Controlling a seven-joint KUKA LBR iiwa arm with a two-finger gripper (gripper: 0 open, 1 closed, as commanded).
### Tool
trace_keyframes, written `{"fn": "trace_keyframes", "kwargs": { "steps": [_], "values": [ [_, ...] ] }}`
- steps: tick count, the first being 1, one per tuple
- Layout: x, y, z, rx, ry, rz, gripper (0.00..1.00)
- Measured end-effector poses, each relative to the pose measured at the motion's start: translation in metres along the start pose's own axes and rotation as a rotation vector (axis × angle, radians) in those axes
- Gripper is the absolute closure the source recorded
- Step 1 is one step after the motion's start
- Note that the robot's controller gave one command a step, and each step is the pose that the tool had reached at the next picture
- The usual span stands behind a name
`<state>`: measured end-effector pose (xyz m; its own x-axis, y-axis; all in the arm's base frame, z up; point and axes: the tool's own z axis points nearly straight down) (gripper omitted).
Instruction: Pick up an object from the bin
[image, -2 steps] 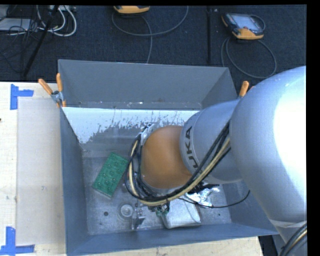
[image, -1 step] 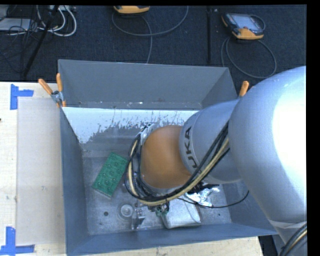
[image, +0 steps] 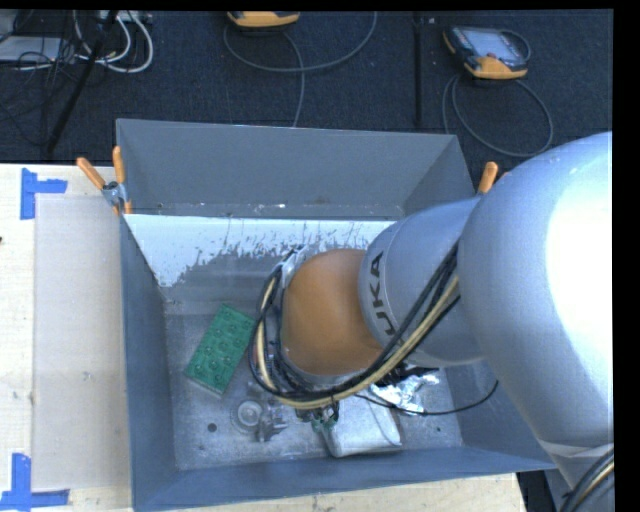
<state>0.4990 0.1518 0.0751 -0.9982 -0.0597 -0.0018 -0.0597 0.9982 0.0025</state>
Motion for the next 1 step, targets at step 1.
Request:
{"fn": "trace_keyframes", "kwargs": {
  "steps": [1],
  "values": [
    [-0.0021, -0.0002, -0.1198, 0.001, -0.005, 0.004, 1.0]
  ]
}}
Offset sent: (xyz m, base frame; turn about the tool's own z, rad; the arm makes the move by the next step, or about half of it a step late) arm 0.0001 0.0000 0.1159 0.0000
